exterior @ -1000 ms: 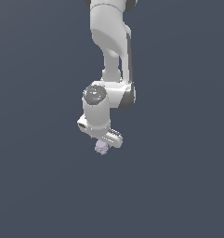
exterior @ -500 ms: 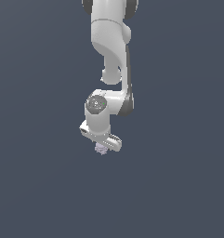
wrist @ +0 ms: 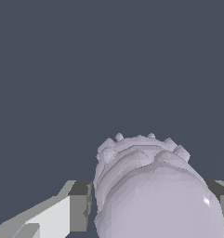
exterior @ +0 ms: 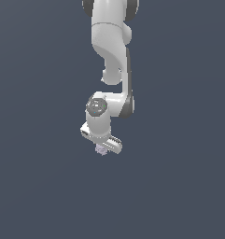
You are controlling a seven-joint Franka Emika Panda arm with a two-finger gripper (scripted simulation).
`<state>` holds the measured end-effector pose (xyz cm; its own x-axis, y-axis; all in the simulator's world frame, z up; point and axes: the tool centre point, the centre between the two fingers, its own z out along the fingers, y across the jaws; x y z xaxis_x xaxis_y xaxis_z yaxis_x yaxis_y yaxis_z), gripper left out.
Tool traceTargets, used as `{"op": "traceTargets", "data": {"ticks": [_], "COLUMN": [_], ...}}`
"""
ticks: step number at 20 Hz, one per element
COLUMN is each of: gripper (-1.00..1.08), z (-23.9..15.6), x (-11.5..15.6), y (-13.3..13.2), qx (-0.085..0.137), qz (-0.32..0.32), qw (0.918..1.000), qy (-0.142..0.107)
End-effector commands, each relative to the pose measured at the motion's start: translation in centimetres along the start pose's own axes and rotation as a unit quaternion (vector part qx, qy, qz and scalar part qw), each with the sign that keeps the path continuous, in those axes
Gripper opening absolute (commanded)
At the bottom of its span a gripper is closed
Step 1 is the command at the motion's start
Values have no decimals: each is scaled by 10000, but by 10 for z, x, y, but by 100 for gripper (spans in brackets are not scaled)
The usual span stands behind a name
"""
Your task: Pick up the object and move it to a goal position.
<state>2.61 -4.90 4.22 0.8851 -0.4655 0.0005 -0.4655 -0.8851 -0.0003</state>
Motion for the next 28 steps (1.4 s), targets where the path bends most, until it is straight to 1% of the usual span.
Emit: {"op": "traceTargets", "data": {"ticks": [1,8,14,20,28], "gripper": [-100,-100,-100,-100,-100], "z": [1,-3,-24,-69,-150], "x": [0,-1,-8,-24,-50], "y": [0,-2,-16,-46,-99], "qx": [-2,1,1,1,-8], "qz": [0,2,2,2,6], "qw": [10000,10000,10000,10000,10000], "qy": [-3,1,1,1,4]}}
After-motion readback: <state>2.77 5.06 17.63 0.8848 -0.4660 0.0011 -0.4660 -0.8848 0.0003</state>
